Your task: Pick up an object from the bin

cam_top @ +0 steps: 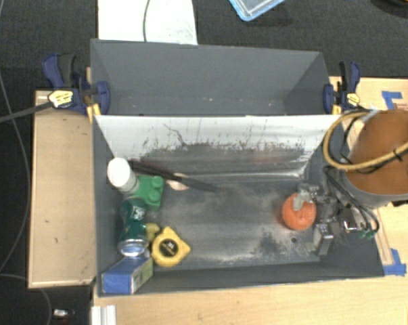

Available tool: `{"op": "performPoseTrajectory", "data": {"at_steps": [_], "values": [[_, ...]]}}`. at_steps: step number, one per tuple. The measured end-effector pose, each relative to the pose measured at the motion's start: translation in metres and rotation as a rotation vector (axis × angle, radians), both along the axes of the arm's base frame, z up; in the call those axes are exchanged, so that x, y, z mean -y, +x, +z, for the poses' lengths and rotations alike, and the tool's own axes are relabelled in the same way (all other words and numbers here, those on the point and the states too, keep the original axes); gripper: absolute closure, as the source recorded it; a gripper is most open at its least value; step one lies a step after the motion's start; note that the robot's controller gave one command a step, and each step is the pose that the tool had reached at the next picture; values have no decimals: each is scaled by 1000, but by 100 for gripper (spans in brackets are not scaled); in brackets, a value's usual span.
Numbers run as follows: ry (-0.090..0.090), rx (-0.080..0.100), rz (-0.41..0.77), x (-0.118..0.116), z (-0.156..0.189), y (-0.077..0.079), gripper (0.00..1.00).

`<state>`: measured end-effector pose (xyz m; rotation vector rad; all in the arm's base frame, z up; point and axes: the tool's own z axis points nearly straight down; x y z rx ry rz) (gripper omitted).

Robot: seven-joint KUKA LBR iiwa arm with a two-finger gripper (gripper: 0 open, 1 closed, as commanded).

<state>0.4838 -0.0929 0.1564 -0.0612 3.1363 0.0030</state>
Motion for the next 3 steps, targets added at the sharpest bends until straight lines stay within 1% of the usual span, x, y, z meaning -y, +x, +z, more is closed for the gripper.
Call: {"op": "performPoseTrajectory", "data": {"at_steps": [1,2,3], "values": [[0,1,170,21,-20,0,0],[-4,8,197,54,-45,45,0],[-1,3,246,54,-35,37,0]]}}
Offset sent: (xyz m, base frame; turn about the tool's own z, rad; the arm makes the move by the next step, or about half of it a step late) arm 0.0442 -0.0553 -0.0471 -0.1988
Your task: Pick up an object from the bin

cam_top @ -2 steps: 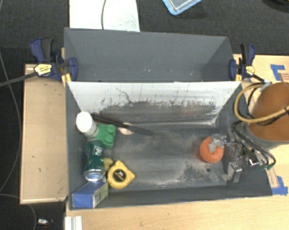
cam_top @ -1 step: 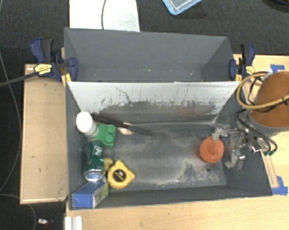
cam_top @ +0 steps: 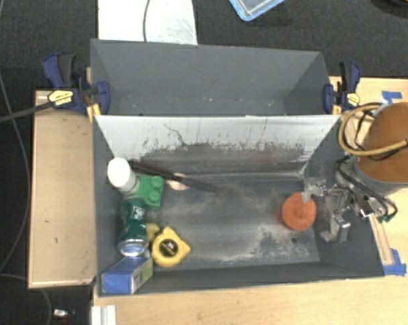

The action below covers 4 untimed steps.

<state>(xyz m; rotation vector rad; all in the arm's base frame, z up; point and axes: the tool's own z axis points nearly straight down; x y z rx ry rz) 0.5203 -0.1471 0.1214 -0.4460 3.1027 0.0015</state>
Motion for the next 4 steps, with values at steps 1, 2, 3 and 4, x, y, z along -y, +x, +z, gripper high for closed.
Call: {"op": "performPoseTrajectory", "data": {"at_steps": [1,2,3,4], "values": [[-3,9,25,-28,-29,4,0],[-5,12,118,-13,-39,-2,100],[-5,12,117,-13,-39,-2,100],[-5,12,116,-13,-39,-2,100]]}}
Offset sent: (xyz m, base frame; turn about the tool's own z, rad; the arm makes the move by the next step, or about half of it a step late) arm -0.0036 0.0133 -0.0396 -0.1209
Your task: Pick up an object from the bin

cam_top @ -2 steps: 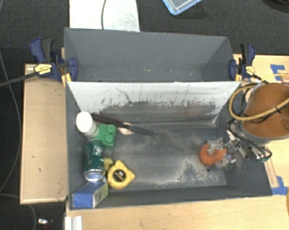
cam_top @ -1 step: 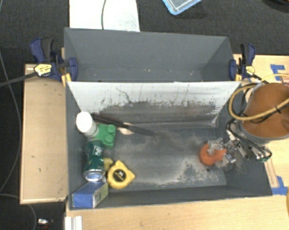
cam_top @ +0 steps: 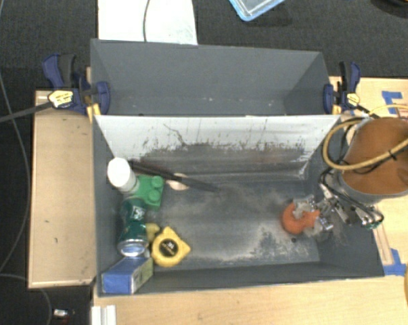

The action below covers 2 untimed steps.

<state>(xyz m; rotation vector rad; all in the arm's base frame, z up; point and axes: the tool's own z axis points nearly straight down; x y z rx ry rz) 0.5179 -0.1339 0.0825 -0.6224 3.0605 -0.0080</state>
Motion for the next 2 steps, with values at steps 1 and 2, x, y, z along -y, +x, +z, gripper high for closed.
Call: {"op": "performPoseTrajectory", "data": {"at_steps": [1,2], "values": [[0,0,-1,0,0,0,100],[0,0,-2,0,0,0,100]]}}
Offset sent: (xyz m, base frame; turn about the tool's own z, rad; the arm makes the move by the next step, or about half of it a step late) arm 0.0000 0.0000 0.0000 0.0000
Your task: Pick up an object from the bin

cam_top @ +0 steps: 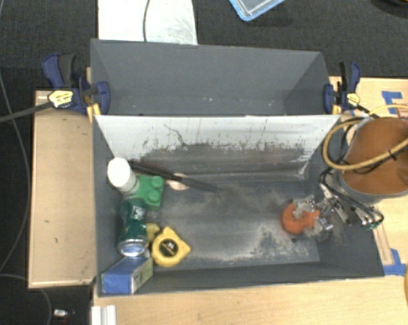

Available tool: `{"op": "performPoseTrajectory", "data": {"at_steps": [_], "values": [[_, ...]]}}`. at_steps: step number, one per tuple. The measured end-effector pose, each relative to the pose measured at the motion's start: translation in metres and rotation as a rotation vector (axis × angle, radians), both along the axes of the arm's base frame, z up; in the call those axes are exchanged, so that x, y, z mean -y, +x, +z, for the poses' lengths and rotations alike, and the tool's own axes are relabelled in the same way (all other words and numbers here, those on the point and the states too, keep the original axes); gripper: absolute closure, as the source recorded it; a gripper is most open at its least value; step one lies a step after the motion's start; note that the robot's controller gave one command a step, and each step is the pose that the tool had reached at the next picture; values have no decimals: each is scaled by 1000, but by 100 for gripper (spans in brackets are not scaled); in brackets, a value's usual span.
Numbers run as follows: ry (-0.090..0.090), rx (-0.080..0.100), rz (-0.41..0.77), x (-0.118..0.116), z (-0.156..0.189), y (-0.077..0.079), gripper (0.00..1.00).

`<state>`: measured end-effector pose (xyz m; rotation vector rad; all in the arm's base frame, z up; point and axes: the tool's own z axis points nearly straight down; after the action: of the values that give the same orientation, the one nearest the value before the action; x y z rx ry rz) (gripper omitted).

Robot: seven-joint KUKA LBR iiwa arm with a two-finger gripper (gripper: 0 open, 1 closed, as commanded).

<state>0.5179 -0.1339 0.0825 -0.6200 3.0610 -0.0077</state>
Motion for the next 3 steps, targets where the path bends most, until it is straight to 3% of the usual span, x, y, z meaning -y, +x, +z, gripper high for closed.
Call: {"op": "performPoseTrajectory", "data": {"at_steps": [3], "values": [[0,0,-1,0,0,0,100]]}}
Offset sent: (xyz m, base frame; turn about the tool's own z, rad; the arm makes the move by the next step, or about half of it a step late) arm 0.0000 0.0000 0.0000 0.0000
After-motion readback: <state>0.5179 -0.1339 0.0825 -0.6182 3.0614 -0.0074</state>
